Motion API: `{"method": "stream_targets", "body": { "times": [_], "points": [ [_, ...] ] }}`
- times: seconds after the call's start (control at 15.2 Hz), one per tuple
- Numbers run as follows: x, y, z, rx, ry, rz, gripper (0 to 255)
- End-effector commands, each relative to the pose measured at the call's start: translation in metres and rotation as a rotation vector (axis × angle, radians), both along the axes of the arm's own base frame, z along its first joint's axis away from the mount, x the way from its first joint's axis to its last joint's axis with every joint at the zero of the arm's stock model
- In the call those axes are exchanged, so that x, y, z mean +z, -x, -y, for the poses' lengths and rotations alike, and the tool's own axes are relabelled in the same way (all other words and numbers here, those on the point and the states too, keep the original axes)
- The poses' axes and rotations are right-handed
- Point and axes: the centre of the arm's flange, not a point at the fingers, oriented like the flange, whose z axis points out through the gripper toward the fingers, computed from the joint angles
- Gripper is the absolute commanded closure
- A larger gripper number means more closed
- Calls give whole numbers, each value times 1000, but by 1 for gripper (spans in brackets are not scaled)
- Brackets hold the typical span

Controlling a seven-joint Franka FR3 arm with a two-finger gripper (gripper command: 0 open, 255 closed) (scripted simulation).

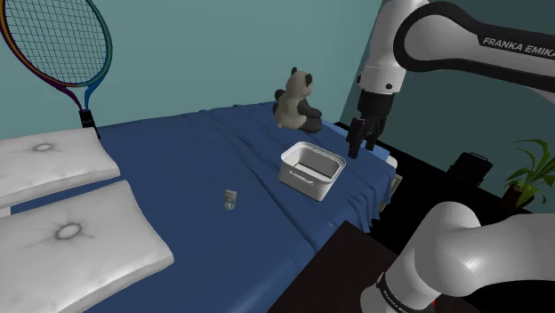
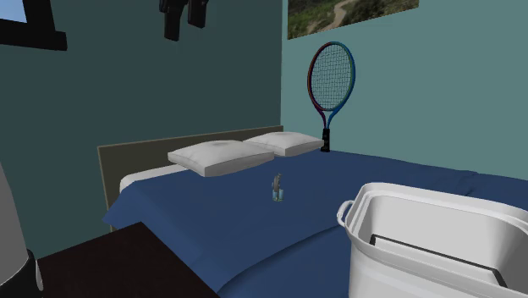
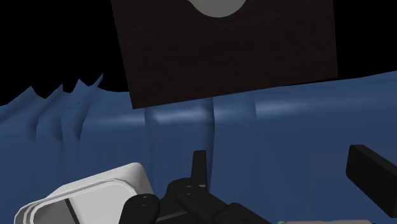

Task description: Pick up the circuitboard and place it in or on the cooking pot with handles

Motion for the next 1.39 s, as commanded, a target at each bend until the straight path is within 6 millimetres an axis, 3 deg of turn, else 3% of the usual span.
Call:
{"method": "stream_targets", "body": {
  "times": [0.0,1.32],
  "points": [
    [0,0,0,0,0,0,0],
    [-174,-172,-78,-188,31,57,0]
  ]
}}
